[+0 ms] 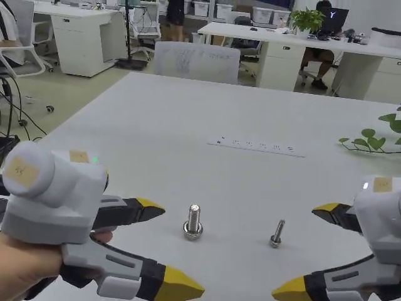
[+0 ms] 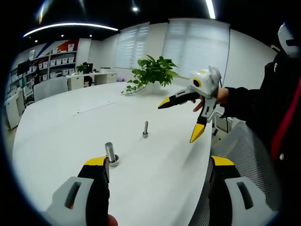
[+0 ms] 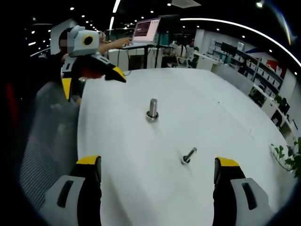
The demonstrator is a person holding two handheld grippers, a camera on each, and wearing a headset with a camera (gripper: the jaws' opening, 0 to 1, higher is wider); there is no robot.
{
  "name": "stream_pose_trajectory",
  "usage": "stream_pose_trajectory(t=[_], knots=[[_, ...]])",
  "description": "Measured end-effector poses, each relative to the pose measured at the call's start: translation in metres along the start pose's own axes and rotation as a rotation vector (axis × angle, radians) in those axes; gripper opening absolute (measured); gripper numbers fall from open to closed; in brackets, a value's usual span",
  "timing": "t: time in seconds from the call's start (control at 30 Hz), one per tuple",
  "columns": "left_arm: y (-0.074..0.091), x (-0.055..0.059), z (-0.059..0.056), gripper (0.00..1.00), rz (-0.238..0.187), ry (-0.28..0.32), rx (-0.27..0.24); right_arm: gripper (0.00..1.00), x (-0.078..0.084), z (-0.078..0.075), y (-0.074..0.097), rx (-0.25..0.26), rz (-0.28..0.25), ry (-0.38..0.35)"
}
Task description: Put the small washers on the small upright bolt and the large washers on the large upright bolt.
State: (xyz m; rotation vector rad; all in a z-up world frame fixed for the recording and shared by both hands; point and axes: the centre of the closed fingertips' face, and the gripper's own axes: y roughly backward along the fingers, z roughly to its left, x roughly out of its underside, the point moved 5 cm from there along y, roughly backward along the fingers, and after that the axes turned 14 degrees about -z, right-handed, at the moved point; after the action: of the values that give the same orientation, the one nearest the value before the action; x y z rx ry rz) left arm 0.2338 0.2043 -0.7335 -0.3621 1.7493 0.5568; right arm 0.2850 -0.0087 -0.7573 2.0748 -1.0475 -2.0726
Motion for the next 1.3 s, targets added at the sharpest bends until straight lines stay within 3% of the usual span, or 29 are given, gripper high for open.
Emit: stream_pose_trajectory(t=[0.23,0.4,0.63,1.03,1.3], knots=[[0.007,0.002,-0.001,0.89,-0.022,0.019,-0.006,1.0,-0.002,0.008,0.01,0.02,-0.106,0.024],[0.009,0.004,-0.002,0.9,-0.024,0.018,-0.007,1.0,0.002,0.011,0.014,0.028,-0.131,0.005],[0.016,0.007,-0.002,0.92,-0.03,0.021,-0.011,1.0,0.002,0.018,0.021,0.035,-0.211,-0.02],[0.024,0.01,0.003,0.95,-0.055,0.035,-0.016,1.0,0.01,0.024,0.028,0.06,-0.277,-0.063],[0.025,0.01,0.003,0.98,-0.075,0.024,-0.014,1.0,0.005,0.023,0.032,0.077,-0.313,-0.076]])
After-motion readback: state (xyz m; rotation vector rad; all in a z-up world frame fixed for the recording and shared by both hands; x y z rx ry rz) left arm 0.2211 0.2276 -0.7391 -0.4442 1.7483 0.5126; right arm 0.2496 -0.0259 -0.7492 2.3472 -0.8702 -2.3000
